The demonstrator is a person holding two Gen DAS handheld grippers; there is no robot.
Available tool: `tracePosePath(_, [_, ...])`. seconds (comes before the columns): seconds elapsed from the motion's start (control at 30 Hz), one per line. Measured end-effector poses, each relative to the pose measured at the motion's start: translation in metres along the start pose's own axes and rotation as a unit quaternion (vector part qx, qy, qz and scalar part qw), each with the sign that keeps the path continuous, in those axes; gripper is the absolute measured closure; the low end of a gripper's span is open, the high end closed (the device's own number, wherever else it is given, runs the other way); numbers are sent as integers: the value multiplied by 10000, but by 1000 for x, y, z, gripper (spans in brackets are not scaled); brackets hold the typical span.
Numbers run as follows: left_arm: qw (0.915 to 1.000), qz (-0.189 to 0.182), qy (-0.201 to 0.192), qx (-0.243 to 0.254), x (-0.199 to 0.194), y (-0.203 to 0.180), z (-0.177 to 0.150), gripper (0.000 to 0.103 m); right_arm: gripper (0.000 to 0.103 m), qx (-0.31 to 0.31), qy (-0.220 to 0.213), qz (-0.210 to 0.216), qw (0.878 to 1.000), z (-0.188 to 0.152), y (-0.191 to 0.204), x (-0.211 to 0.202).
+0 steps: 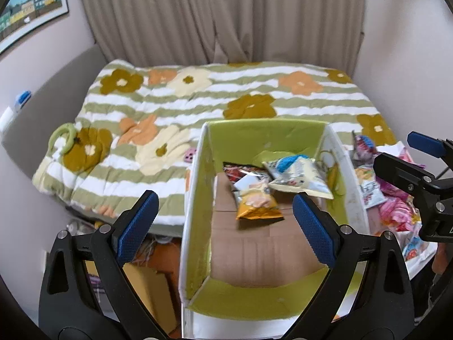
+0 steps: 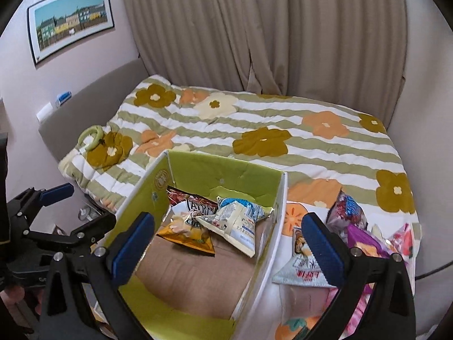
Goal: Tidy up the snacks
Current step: 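Open the left gripper to drop its bag while the right releases its bag into the box, then grasp a pink wafer pack with the left gripper while the right grasps a shrimp-flake bag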
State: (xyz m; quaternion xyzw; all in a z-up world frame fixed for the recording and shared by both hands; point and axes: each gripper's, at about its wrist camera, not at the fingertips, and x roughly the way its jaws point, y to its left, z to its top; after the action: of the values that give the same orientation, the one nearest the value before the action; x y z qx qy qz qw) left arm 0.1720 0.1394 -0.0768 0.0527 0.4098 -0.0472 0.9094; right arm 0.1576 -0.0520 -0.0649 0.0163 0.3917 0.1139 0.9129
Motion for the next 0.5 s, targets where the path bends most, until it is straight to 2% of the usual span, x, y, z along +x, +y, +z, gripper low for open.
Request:
tracePosePath(0.2, [9992,-278,-220,166,-24,-25,-5,8,0,217,-399,-462,9979,-19,-20,-49])
tracePosePath(0.5, [9954,-758,-357,473,-47,-102,-14,8,0,667,-516,-1002,9914,-61,-104,-112])
